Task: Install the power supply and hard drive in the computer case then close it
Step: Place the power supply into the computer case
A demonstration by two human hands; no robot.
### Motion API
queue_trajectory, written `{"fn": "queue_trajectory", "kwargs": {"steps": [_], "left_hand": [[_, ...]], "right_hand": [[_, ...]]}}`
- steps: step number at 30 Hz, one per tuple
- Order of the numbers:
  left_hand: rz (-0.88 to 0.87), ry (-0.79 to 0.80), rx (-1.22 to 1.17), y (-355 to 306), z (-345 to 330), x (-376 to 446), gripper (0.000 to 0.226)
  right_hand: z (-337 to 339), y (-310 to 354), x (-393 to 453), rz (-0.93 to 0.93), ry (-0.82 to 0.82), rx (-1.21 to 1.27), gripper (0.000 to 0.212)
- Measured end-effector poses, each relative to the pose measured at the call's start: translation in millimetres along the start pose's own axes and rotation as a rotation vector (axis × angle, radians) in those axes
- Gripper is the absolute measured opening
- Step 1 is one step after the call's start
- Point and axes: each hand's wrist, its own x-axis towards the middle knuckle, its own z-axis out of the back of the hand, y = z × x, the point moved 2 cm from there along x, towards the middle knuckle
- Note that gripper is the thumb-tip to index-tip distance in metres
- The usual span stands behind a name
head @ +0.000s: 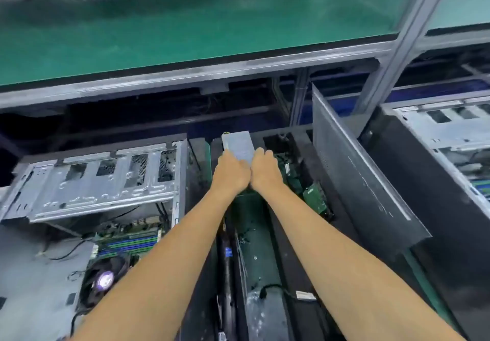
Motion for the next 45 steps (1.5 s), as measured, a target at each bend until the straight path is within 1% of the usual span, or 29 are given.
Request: {"fn": "queue_trajectory", "kwargs": {"steps": [4,6,8,10,12,13,14,15,16,18,19,21,23,24,27,29,31,32,34,36,38,40,42,45], "left_hand": [[0.059,-0.028,0.005,0.9,-0.9,28.0,0.015],[0.094,-0.022,-0.015,3.0,-2.4,40.5,0.023],[0.114,-0.018,-0.027,4.5,-4.4,48.4,0.035],[0.122,-0.012,-0.021,5.1,-6.2,53.4,0.044],[0.125,-0.014,-0.020,3.7,-5.8,55.9,0.045],[0.118,-0.014,-0.015,3.1,-5.7,56.5,0.044],[0.104,-0.010,-0.003,2.4,-5.2,56.3,0.042],[0.085,-0.003,0.013,1.7,-4.9,55.0,0.038],[0.063,0.007,0.031,1.0,-4.9,52.9,0.033],[0.005,0.037,0.086,1.0,-4.4,48.3,0.025],[-0.030,0.056,0.116,0.7,-3.5,46.5,0.025],[-0.111,0.046,0.188,-2.5,3.0,43.8,0.022],[-0.186,-0.043,0.261,-7.5,13.1,40.1,0.020],[-0.210,-0.077,0.245,-10.3,17.9,37.3,0.024],[-0.276,-0.162,0.120,-25.4,33.3,25.6,0.032],[-0.369,-0.238,0.070,-41.0,47.8,16.5,0.027],[-0.440,-0.283,-0.037,-55.0,66.6,5.9,0.021],[-0.455,-0.284,-0.123,-58.8,77.3,0.7,0.018],[-0.457,-0.255,-0.323,-60.1,102.2,-9.0,0.016],[-0.434,-0.223,-0.456,-54.9,127.0,-16.9,0.023],[-0.416,-0.214,-0.501,-42.1,155.4,-26.3,0.031],[-0.415,-0.243,-0.519,-24.2,182.6,-38.2,0.027],[-0.436,-0.320,-0.485,0.1,205.9,-51.3,0.024],[-0.410,-0.487,-0.393,36.1,237.7,-70.7,0.041]], "right_hand": [[-16.9,10.4,37.5,-0.050,-0.019,0.022,0.037],[-28.1,16.7,53.9,-0.083,0.011,0.059,0.038],[-38.8,20.4,66.4,-0.089,0.019,0.067,0.047],[-50.3,21.8,76.3,-0.116,-0.002,0.020,0.059],[-58.8,23.6,83.3,-0.177,-0.046,-0.040,0.073],[-61.7,24.3,85.8,-0.211,-0.068,-0.067,0.077],[-63.3,25.6,87.5,-0.244,-0.096,-0.084,0.077],[-63.9,25.6,88.3,-0.271,-0.128,-0.089,0.072],[-63.9,24.1,89.4,-0.286,-0.161,-0.078,0.063],[-60.4,22.4,87.1,-0.283,-0.175,-0.054,0.043],[-56.7,22.5,83.7,-0.275,-0.183,-0.063,0.038],[-45.8,23.9,75.8,-0.245,-0.218,-0.119,0.034],[-30.6,29.2,64.4,-0.213,-0.216,-0.128,0.033],[-21.4,32.4,56.5,-0.197,-0.221,-0.107,0.032],[14.5,43.9,34.8,-0.170,-0.304,-0.051,0.029],[43.1,55.1,19.4,-0.177,-0.372,0.017,0.028],[69.9,70.1,0.4,-0.177,-0.428,0.103,0.029],[81.7,78.7,-10.4,-0.174,-0.447,0.133,0.032],[103.3,100.4,-36.1,-0.152,-0.476,0.164,0.048],[119.0,124.7,-63.9,-0.107,-0.498,0.169,0.062],[127.4,151.3,-95.7,-0.052,-0.510,0.193,0.069],[127.6,178.0,-123.4,-0.011,-0.506,0.242,0.076],[118.5,204.0,-149.9,0.020,-0.484,0.277,0.080],[95.5,236.5,-183.9,0.064,-0.417,0.313,0.079]]}}
